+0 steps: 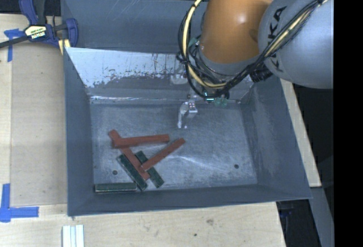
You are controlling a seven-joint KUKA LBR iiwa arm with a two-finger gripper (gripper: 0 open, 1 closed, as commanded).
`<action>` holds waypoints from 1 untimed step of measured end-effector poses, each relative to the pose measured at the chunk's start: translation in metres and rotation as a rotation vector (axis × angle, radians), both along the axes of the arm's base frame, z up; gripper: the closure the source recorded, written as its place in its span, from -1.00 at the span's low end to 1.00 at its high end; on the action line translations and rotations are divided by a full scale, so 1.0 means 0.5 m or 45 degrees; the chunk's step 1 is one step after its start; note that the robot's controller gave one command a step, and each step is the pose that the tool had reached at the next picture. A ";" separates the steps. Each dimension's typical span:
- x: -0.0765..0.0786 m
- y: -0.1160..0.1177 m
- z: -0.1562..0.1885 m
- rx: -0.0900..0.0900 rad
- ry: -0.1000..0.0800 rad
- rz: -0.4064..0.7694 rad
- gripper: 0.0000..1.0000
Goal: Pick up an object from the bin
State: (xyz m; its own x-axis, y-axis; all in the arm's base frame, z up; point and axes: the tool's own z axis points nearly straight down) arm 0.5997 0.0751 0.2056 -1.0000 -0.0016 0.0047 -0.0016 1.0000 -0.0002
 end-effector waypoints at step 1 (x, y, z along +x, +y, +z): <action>0.003 0.000 0.009 0.001 -0.010 -0.002 -1.00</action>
Offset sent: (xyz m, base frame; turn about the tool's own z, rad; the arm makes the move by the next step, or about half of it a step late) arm -0.0270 0.0288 -0.1308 -0.1421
